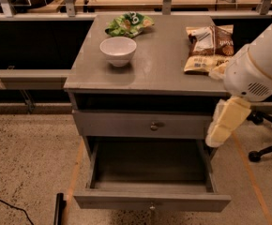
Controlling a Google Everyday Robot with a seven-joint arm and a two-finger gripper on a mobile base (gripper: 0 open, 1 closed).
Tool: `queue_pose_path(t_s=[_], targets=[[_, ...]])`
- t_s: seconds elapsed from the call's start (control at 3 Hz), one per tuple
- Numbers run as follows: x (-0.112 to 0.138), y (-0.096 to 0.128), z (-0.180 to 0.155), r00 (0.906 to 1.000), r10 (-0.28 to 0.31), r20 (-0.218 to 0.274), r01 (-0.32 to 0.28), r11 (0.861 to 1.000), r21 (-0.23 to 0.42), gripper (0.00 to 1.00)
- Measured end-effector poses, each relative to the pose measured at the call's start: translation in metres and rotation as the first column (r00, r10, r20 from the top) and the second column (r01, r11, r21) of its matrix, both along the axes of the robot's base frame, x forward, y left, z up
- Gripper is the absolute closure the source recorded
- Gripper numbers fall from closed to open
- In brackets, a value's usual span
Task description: Close middle drawer
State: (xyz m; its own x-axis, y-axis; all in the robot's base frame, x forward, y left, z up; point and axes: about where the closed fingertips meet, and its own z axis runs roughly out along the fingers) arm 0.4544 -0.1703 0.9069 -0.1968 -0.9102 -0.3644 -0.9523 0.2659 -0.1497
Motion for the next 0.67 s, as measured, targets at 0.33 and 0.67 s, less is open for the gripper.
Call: queue_pose_path(t_s=[0.33,0.67], targets=[[0.010,0.030,-0.052,0.9990,0.044,0.008,-0.044,0.992,0.115,0.00],[0.018,0.056,-0.113,0.9926,0.112,0.047,-0.119,0.977,0.178,0.00]])
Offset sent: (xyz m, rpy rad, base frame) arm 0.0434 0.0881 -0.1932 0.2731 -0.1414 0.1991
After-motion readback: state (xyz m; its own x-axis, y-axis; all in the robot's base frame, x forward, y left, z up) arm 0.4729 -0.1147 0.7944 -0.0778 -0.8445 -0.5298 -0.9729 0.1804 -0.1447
